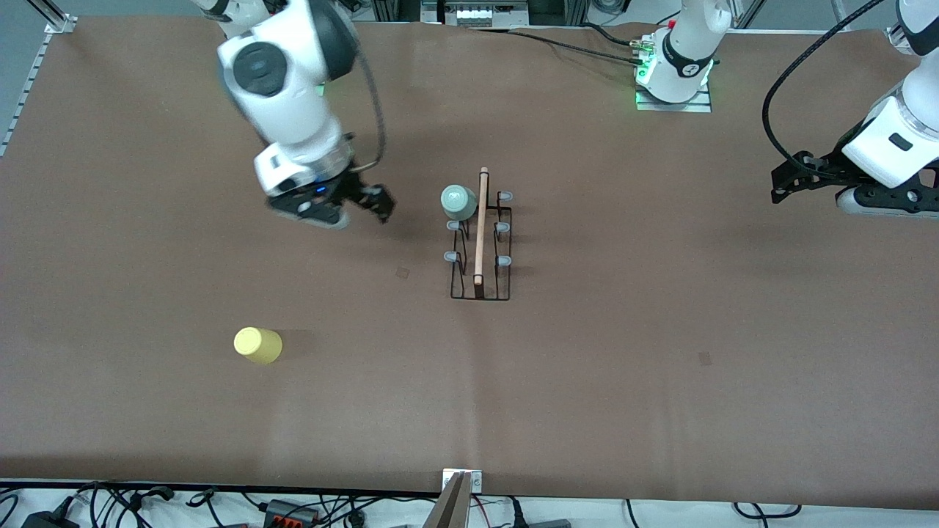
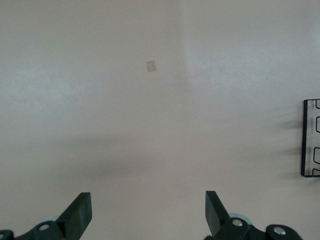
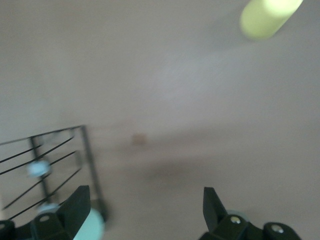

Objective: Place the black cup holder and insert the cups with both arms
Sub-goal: 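Move the right gripper over to the yellow cup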

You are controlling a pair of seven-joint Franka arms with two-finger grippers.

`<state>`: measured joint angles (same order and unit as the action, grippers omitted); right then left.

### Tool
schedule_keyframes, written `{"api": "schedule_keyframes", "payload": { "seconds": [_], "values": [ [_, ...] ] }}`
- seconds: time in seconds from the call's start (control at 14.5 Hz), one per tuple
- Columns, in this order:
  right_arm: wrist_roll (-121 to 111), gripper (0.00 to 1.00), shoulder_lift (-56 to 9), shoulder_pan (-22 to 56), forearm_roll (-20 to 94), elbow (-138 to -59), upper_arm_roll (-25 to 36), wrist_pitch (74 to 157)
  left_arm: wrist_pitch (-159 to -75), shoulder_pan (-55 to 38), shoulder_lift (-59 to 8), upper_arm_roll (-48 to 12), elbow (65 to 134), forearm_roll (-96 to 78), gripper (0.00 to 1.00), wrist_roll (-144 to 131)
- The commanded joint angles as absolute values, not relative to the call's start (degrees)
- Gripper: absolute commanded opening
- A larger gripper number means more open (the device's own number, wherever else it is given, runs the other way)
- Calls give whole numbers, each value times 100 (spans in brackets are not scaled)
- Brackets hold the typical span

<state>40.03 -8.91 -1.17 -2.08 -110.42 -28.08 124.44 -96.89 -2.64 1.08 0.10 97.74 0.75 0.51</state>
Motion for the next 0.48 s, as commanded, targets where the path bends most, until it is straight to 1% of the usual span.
{"api": "schedule_keyframes", "payload": {
  "seconds": [0.0,0.14,0.41],
  "values": [
    [2335,100,-1018,-1016,-123,-11136,-2883,12498,-9729,-316,167,70,9844,53,100,176],
    [1376,100,-1150,-1352,-184,-11101,-2752,12664,-9729,-316,167,70,9844,53,100,176],
    [-234,100,-1782,-1406,-211,-11022,-2146,13427,-9729,-316,167,79,9844,53,100,176]
  ]
}}
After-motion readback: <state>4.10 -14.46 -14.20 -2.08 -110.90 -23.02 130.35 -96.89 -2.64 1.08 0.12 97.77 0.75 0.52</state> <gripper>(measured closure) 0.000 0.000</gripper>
